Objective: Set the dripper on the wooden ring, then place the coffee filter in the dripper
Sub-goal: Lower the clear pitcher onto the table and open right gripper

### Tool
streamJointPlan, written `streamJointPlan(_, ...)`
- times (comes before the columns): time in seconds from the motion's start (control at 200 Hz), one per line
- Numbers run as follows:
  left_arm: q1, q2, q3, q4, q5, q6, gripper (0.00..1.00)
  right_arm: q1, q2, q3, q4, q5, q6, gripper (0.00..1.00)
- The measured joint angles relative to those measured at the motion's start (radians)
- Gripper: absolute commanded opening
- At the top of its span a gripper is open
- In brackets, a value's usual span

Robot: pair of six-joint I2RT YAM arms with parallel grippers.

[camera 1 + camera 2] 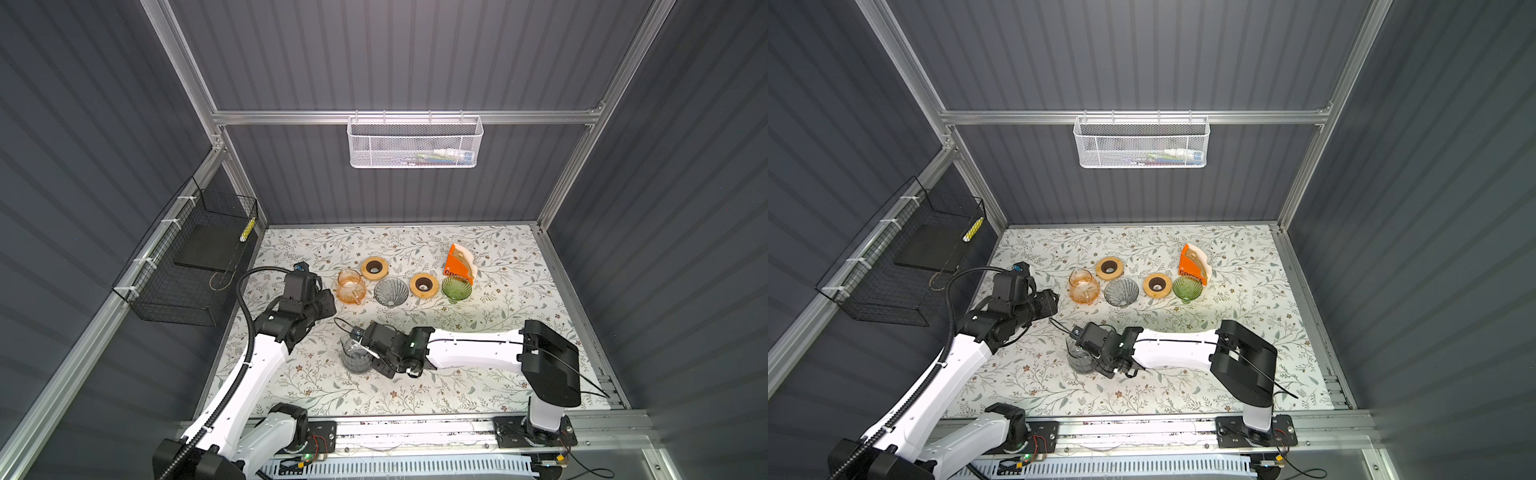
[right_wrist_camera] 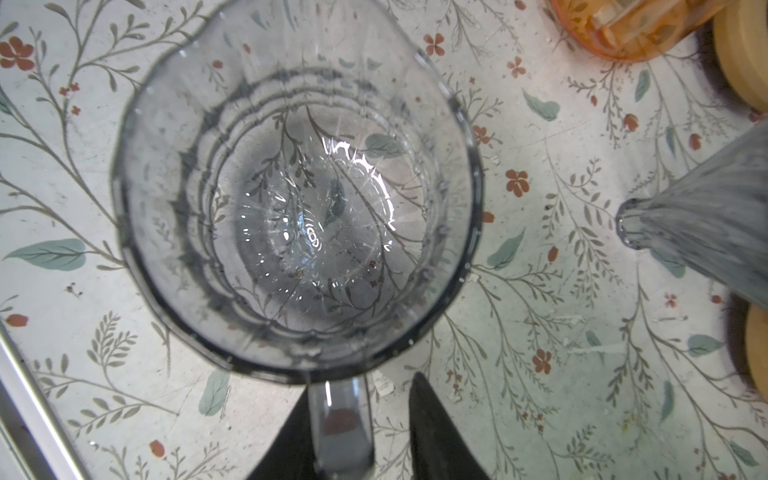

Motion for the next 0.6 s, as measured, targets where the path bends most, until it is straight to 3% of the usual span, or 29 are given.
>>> streamJointPlan(0.6,0.0,-0.006,0.0,-0.005,0.005,0.0,0.58,0.0,-0.037,0.0,-0.026,0.006,0.02,0.4)
